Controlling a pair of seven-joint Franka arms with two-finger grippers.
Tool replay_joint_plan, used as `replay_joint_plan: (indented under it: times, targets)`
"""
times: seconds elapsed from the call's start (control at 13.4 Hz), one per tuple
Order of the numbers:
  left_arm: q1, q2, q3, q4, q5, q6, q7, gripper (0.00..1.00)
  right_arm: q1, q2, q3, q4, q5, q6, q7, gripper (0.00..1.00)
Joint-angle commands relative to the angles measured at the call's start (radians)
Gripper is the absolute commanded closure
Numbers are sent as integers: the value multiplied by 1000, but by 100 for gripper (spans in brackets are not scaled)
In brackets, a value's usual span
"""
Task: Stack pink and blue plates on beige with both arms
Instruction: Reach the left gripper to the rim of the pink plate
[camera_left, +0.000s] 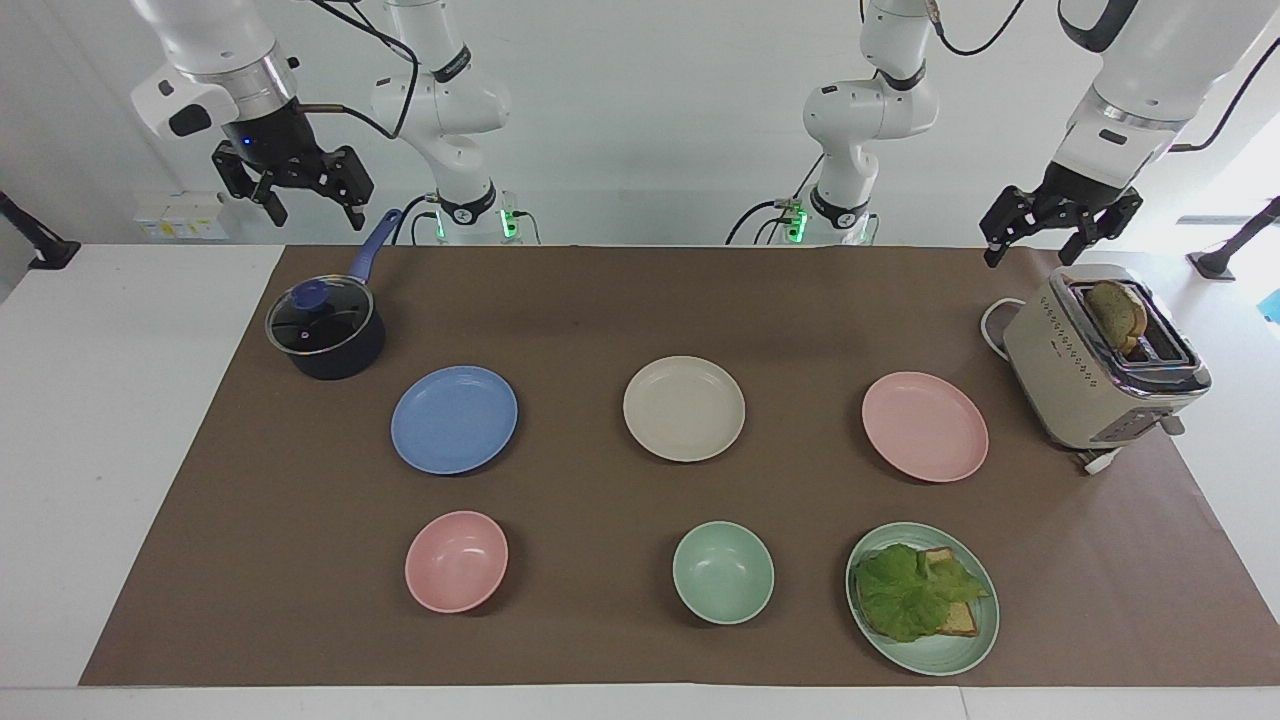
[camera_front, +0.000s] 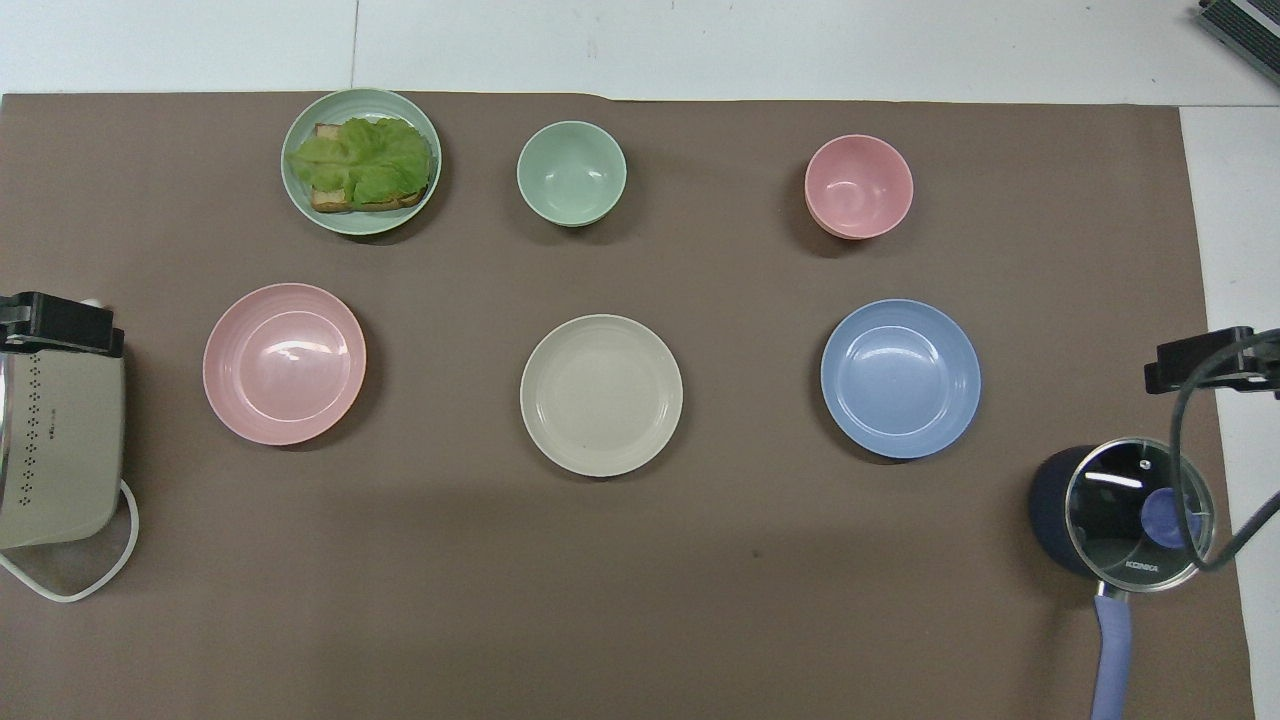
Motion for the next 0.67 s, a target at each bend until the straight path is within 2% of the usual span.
replay_joint_plan:
  times: [0.0,0.15,0.3,0.45,0.6]
  targets:
    - [-9,-15,2,-7,1,-22,-8,0,-6,-20,1,-23,20,10,-31,0]
    - [-2,-26,3,-26,1,-19,-5,0,-3,-20,1,-23,20,9,-31,0]
    - [6,-17,6,-91,1,8,-7,0,-4,-22,1,-26,20,9,-31,0]
    - [30,-26,9,-248,1,163,-5,0,-3,-25,1,-27,20,9,-31,0]
    - [52,-15,9,-330,1,301,-2,0,-4,-26,1,-32,20,9,-33,0]
